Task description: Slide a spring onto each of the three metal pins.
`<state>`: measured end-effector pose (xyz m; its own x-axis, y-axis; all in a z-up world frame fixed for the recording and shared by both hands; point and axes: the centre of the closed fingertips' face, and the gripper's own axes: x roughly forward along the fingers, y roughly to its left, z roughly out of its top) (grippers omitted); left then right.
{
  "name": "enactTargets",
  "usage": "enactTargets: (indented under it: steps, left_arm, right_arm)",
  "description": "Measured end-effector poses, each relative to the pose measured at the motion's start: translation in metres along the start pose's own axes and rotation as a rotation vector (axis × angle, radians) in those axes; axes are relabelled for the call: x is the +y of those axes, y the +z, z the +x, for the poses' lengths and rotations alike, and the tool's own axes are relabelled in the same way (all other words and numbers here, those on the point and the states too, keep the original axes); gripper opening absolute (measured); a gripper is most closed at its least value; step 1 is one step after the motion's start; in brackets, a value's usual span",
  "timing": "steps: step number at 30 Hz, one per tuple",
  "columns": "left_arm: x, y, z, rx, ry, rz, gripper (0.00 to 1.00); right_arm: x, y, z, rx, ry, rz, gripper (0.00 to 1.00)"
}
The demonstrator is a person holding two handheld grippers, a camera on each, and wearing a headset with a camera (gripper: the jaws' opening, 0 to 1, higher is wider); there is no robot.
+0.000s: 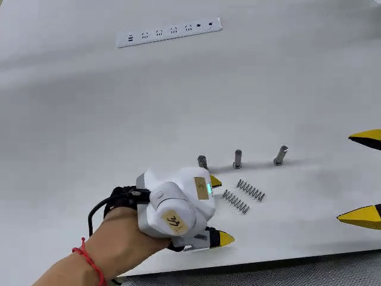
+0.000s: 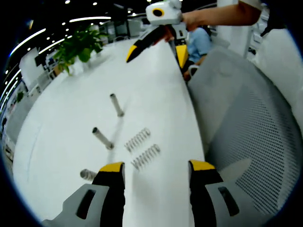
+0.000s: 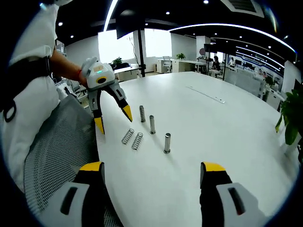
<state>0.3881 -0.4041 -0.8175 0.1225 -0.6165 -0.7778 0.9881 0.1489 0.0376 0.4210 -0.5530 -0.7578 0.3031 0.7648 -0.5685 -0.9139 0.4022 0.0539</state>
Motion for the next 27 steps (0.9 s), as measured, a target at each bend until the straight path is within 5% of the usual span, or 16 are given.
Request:
enactTargets:
  steps: [7, 27]
  left_arm:
    - [0.006, 0.005, 0.013, 0.000, -0.017, 0.001, 0.51]
    - [0.011, -0.019, 0.026, 0.088, -0.025, -0.010, 0.31]
  right_arm:
    - [-0.002, -0.007, -0.004, -0.001, -0.030, 0.026, 0.83]
    - [-0.002, -0.011, -0.008, -0.018, -0.064, 0.061, 0.81]
